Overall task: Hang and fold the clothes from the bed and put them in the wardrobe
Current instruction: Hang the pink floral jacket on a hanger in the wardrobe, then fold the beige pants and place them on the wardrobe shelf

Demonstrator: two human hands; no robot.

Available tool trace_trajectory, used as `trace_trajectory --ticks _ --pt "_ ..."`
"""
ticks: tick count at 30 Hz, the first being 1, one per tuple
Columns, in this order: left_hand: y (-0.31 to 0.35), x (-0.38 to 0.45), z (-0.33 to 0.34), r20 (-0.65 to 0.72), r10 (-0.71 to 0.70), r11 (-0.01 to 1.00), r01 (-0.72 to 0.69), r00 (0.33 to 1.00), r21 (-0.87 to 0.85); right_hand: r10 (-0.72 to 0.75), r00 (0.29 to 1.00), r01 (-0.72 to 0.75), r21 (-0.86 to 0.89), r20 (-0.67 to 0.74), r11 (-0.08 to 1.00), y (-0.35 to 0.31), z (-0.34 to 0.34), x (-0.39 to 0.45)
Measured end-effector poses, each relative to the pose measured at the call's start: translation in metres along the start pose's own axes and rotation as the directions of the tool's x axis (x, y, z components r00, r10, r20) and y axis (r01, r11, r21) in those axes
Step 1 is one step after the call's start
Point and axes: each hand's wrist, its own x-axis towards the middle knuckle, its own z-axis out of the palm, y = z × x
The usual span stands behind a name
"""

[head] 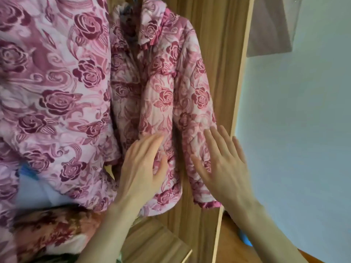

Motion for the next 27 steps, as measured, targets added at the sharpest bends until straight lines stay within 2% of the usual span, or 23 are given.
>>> trace_trajectory --ticks 8,13,21,27 --pt "0.052 -0.057 0.033 0.112 0.041 0.996 -0.032 0.993 -0.087 0.216 0.967 -0.192 -0.175 0.134 0.966 0.041 -0.034 -0.104" --pt "0.098 -0.065 0.083 0.166 0.119 0.975 -0.084 0.979 -0.203 0.362 0.924 -0.322 -0.259 0.125 0.911 0.087 -0.052 -0.148" --pt "0.176 -0.063 0.192 0.284 0.207 0.945 -0.116 0.936 -0.305 0.451 0.878 -0.358 -0.402 0.162 0.843 0.194 -0.064 -0.198" --pt "0.228 -0.047 0.272 0.345 0.252 0.923 -0.117 0.904 -0.368 0.516 0.845 -0.42 -0.421 0.142 0.804 0.277 -0.056 -0.219"
